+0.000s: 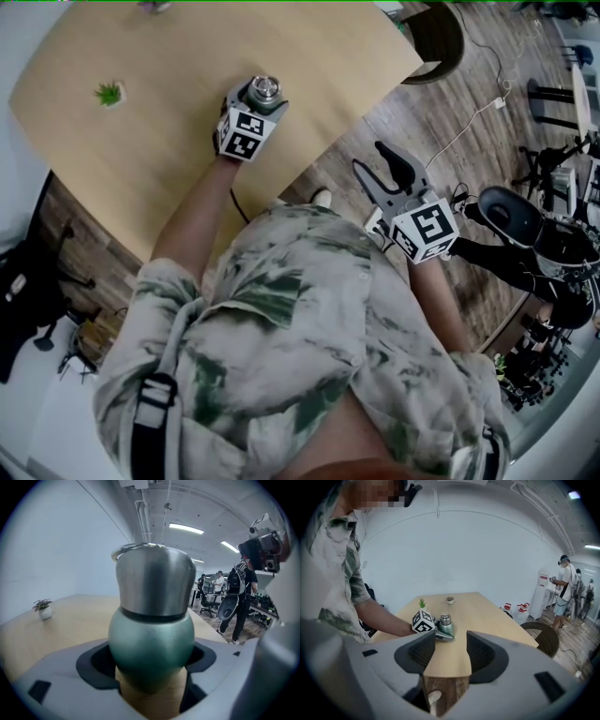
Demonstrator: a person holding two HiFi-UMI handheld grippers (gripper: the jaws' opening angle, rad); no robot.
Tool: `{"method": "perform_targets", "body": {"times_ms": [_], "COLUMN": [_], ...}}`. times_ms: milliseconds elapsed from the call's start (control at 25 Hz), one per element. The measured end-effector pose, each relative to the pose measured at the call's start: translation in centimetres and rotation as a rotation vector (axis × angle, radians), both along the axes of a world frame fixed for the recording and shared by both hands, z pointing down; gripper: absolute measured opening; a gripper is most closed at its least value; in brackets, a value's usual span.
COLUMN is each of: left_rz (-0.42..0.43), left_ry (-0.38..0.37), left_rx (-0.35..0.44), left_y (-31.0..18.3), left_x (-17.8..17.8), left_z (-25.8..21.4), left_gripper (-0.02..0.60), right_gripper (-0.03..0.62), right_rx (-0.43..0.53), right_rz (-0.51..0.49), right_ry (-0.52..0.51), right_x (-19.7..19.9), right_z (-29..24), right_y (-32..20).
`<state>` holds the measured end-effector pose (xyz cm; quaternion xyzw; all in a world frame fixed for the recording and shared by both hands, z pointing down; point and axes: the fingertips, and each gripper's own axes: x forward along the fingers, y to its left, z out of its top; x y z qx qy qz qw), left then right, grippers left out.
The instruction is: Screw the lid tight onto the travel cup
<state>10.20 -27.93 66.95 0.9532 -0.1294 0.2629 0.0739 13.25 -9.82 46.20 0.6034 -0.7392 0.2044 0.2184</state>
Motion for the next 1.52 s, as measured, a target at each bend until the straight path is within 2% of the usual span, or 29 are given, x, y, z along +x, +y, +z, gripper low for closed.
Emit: {"method": "perform_targets", "body": {"times_ms": [360,640,1000,1360,1520], "left_rz": [-0.001,-0.043,-0.075,-0.109,-0.096], "left_ry": [-0.026,-0.027,-0.052,-0.017,0.001], "left_rx": [-0.001,-0.001,-0.014,-0.031,-0.035], "left_y": [0.8,2.5,5.1,7.8,9.1], "left_x": [0.2,-0.4,0.4,0.1,0.6], "left_z": [-0.9,-4.8,-10.1,-16.4,-19.0], "left_gripper": [0.38,0.38,0.381,0.382,0.382], "right_gripper": [0.227,0.227,0.227,0.227,0.227], "right_rx": [0.029,0.087,0.154,0.236,0.256], "right_rz": [-0.015,-0.097,-0.312,-0.549,-0.631], "right_ry": [-0.002,-0.023,-0.054,-0.083,-0.117], "right_x": [0.8,1.7,3.8,2.3,1.6], "right_z": [-0.9,-2.2,-4.9,-8.5,-9.7], "right_y": [0.4,0.8,-1.8,-3.5,-3.9]}}
